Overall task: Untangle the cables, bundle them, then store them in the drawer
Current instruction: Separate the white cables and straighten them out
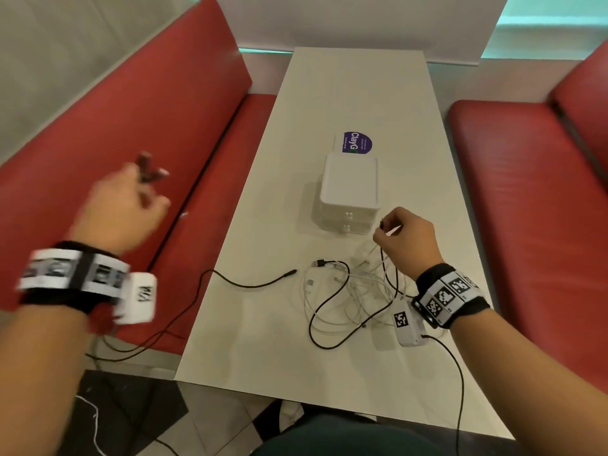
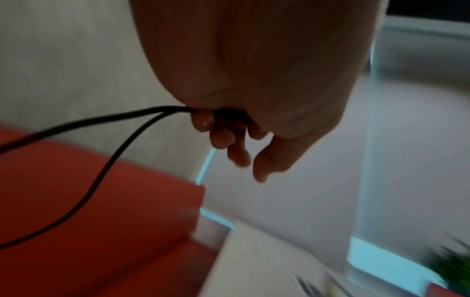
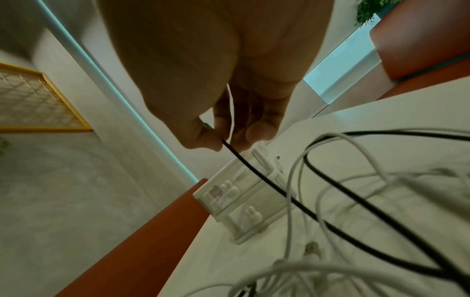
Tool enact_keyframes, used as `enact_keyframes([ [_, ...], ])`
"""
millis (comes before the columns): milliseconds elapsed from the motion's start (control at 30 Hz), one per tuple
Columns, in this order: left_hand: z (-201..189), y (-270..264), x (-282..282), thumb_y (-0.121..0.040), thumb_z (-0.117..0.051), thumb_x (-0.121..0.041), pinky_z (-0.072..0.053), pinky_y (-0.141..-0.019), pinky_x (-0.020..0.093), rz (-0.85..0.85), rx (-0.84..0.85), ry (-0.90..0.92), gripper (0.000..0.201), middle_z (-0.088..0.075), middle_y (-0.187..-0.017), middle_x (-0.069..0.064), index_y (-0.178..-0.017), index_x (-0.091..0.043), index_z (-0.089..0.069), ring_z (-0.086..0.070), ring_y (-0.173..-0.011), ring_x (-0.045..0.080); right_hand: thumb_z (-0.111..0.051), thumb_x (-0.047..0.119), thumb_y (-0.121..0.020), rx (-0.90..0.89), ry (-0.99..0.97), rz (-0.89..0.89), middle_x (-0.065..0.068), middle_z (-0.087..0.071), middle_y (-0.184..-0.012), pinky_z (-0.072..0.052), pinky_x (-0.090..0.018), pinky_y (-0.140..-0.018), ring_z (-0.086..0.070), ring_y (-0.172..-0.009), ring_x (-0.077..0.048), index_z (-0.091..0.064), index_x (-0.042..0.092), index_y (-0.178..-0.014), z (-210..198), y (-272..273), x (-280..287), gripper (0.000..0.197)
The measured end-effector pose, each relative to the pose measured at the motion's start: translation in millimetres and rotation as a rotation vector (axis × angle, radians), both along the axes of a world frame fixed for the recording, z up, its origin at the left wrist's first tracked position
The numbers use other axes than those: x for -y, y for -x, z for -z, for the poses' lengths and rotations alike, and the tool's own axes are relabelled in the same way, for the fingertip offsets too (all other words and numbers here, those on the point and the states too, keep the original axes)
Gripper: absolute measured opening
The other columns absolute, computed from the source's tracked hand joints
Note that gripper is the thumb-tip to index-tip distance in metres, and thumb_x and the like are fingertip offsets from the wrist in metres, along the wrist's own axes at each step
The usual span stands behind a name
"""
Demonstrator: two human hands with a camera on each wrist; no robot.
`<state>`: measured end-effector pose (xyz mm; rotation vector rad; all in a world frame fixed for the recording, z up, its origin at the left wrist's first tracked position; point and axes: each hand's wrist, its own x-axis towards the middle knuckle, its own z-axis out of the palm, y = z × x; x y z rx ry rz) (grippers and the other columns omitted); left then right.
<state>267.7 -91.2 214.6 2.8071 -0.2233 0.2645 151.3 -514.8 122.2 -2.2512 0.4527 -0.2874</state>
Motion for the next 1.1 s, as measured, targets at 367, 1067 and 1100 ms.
enact_keyframes([
  [367, 153.7, 44.5, 103.0, -0.094, -0.049, -0.005, -0.041, -0.091, 0.033, 0.436, -0.485, -0.600, 0.025, -0.062, -0.119, 0.006, -0.117, -0.014, -0.053, -0.061, -0.110, 0.027, -0.080, 0.020, -0.081, -0.035, -0.121, -0.237, 0.009, -0.073, -0.080, -0.059, -0.039, -0.076, -0.068, -0.076, -0.014, -0.067, 0.031, -0.080, -4.6, 13.2, -18.1, 0.017],
  [1067, 91.5, 89.3, 187.0, -0.105, -0.042, -0.022, -0.049, -0.071, 0.039, 0.549, -0.343, 0.309, 0.021, -0.066, -0.089, 0.005, -0.099, -0.011, -0.059, -0.062, -0.080, 0.025, -0.073, 0.012, -0.076, -0.043, -0.312, -0.417, -0.006, -0.075, -0.079, -0.061, -0.049, -0.080, -0.073, -0.078, -0.029, -0.071, 0.017, -0.078, -22.3, 22.4, -66.7, 0.006],
  [1100, 94.3, 90.5, 188.8, -0.104, -0.044, -0.021, -0.051, -0.070, 0.040, 0.524, -0.339, 0.350, 0.020, -0.068, -0.087, 0.005, -0.101, -0.011, -0.060, -0.064, -0.079, 0.025, -0.073, 0.005, -0.079, -0.028, -0.357, -0.392, -0.008, -0.076, -0.079, -0.062, -0.046, -0.080, -0.075, -0.077, -0.026, -0.071, 0.012, -0.081, -21.7, 23.2, -65.3, 0.008],
])
